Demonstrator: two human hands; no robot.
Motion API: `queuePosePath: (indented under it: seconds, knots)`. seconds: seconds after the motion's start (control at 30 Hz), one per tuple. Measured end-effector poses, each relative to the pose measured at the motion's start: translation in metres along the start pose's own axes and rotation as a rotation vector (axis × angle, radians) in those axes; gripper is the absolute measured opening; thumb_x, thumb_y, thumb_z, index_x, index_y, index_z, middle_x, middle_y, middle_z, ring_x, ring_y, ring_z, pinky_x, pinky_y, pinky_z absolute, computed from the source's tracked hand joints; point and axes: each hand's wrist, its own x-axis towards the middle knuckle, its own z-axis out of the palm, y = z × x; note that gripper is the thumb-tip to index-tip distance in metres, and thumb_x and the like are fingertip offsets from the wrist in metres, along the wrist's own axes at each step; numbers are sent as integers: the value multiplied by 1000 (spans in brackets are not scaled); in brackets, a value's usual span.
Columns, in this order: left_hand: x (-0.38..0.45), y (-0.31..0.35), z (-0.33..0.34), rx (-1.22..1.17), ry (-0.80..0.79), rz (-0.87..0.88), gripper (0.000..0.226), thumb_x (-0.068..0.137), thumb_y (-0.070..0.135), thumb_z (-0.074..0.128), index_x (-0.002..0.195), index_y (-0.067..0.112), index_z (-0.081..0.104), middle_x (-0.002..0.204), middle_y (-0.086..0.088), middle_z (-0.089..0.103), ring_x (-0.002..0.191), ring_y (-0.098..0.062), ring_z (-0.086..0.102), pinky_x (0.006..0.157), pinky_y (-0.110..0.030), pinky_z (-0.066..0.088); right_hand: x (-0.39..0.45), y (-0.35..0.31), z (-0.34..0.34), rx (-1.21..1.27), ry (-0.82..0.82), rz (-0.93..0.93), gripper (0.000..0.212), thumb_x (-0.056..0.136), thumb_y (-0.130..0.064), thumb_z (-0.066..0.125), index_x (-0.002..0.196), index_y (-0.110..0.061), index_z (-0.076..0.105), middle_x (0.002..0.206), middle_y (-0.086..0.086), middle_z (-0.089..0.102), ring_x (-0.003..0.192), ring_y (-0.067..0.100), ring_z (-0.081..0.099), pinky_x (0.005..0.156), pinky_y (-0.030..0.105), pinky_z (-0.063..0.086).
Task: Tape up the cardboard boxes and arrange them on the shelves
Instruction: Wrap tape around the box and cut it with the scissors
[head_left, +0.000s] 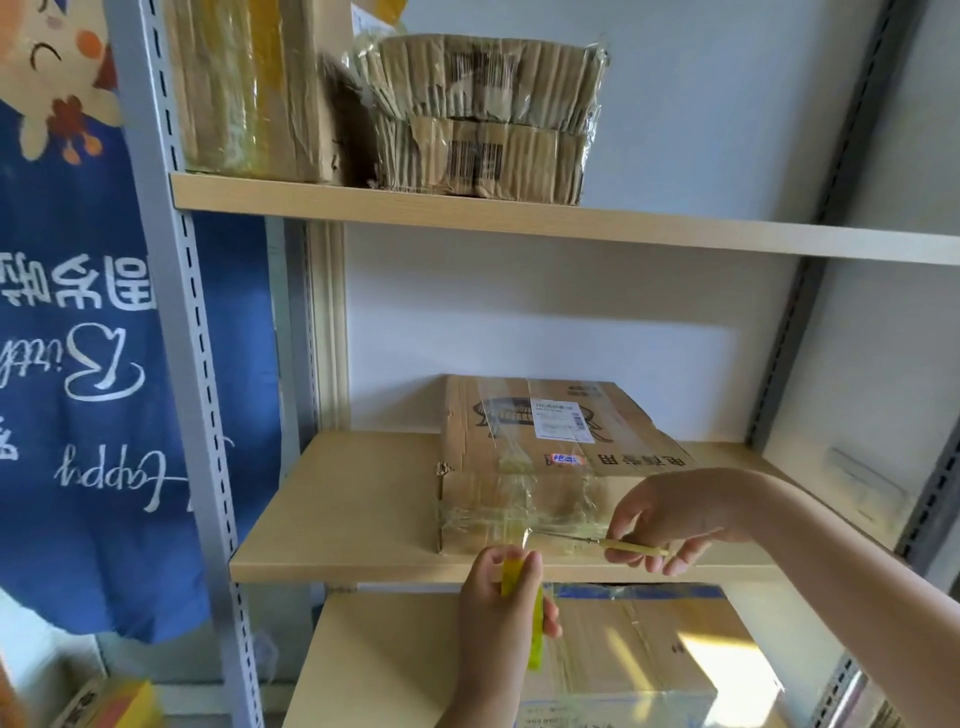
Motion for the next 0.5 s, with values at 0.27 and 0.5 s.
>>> queuePosePath:
  seconds: [0.27, 0.5]
  knots:
    - [3, -5, 1, 8, -14, 6, 15, 94, 18, 64, 96, 5, 56, 55, -14, 60, 42, -22, 53, 45, -28, 46, 12, -17, 9, 3, -69, -82, 23, 88, -21, 70, 110, -19, 73, 118, 8, 70, 87, 12, 62, 86, 27, 57]
    - [3, -8, -4, 20, -18, 23, 17, 94, 21, 63, 97, 6, 56, 54, -15, 59, 41, -21, 52, 44, -27, 46, 22, -18, 17, -40, -9, -138, 21, 95, -16, 60, 110, -24, 72, 100, -7, 76, 79, 5, 66, 89, 28, 56]
